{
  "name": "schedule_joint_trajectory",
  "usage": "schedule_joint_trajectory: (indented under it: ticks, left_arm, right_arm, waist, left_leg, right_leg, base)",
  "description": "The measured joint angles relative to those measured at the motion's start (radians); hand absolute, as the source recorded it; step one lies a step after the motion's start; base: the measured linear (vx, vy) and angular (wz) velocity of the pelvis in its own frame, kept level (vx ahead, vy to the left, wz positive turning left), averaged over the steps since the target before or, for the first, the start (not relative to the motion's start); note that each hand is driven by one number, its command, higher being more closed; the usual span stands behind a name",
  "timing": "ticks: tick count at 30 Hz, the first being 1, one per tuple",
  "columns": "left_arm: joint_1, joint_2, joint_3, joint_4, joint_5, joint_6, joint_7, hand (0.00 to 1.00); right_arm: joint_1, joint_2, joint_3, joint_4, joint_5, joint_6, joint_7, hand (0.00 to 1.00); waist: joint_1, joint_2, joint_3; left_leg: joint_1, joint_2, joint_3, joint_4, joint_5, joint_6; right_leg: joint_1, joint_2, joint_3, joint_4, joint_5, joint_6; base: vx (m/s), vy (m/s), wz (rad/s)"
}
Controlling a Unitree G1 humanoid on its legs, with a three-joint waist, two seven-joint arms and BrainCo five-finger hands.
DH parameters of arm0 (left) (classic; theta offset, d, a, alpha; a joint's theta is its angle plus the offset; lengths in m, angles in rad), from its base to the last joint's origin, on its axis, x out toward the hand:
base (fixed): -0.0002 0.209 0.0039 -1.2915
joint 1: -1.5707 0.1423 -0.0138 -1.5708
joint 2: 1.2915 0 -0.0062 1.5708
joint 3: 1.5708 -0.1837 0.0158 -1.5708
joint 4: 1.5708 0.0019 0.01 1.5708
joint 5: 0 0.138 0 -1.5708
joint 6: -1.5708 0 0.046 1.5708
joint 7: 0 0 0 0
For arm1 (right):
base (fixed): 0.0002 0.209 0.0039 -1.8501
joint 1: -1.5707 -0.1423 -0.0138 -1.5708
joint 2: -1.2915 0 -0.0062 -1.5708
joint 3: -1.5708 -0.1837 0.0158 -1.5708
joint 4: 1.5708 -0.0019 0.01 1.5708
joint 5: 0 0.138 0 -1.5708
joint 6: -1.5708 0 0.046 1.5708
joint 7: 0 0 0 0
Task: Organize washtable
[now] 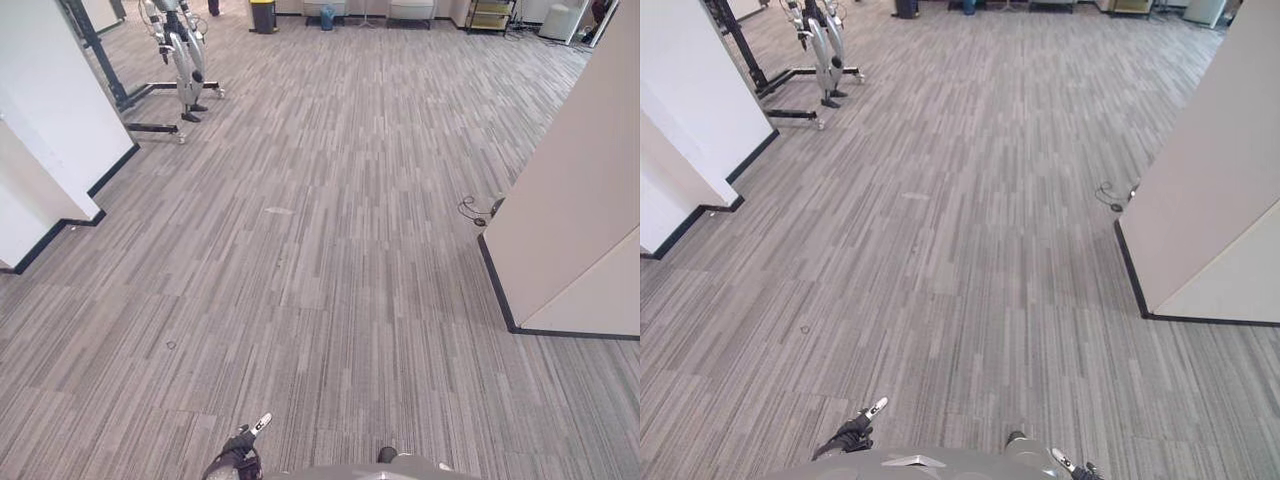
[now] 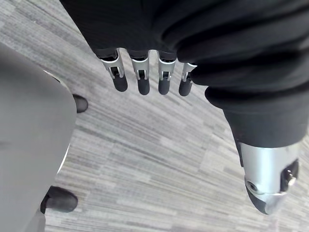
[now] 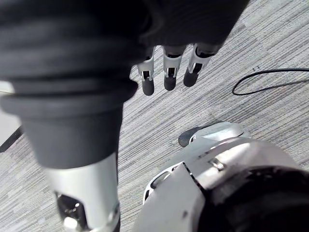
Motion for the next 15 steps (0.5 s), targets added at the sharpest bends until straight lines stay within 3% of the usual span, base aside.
schedule_joint_trajectory:
  ticks: [8, 11, 13, 15]
  left_arm:
    - [-0.001, 0.009, -0.001, 0.031, 0.020, 0.001, -0.010, 0.00]
    - [-0.004, 0.011, -0.011, 0.030, 0.019, 0.001, -0.016, 0.00]
    - [-0.006, 0.024, -0.020, 0.029, 0.019, -0.001, -0.022, 0.00]
    - [-0.011, 0.017, -0.022, 0.030, 0.019, 0.000, -0.022, 0.00]
  right_arm:
    - [-0.010, -0.008, -0.008, 0.035, 0.000, 0.006, 0.041, 0.00]
    - [-0.031, -0.003, -0.033, 0.038, 0.032, 0.006, 0.044, 0.00]
    - [-0.037, 0.005, -0.069, 0.037, 0.062, 0.006, 0.047, 0.00]
    - [-0.036, 0.007, -0.116, 0.038, 0.079, 0.006, 0.050, 0.00]
  waist:
    - [-0.003, 0.001, -0.027]
    - [-0.014, -0.006, -0.016]
    - [-0.026, -0.033, 0.011]
    - [-0.023, -0.024, 0.017]
  left_leg:
    - [0.008, -0.005, 0.039, -0.038, 0.002, 0.002]
    - [-0.011, -0.024, 0.032, -0.027, -0.004, 0.016]
    - [-0.006, -0.071, 0.029, -0.012, -0.021, 0.049]
    - [0.007, -0.103, 0.007, -0.013, -0.044, 0.087]
  right_leg:
    - [0.017, 0.013, 0.020, -0.098, 0.052, 0.003]
    - [-0.031, -0.030, -0.005, 0.018, -0.018, 0.020]
    - [-0.072, -0.117, -0.023, 0.197, -0.111, 0.058]
    - [-0.144, -0.178, 0.013, 0.398, -0.123, 0.053]
  base:
    - [0.08, 0.020, -0.10]
    - [0.07, 0.059, 0.28]
    - [0.06, 0.139, 0.64]
    - [0.02, 0.219, 0.54]
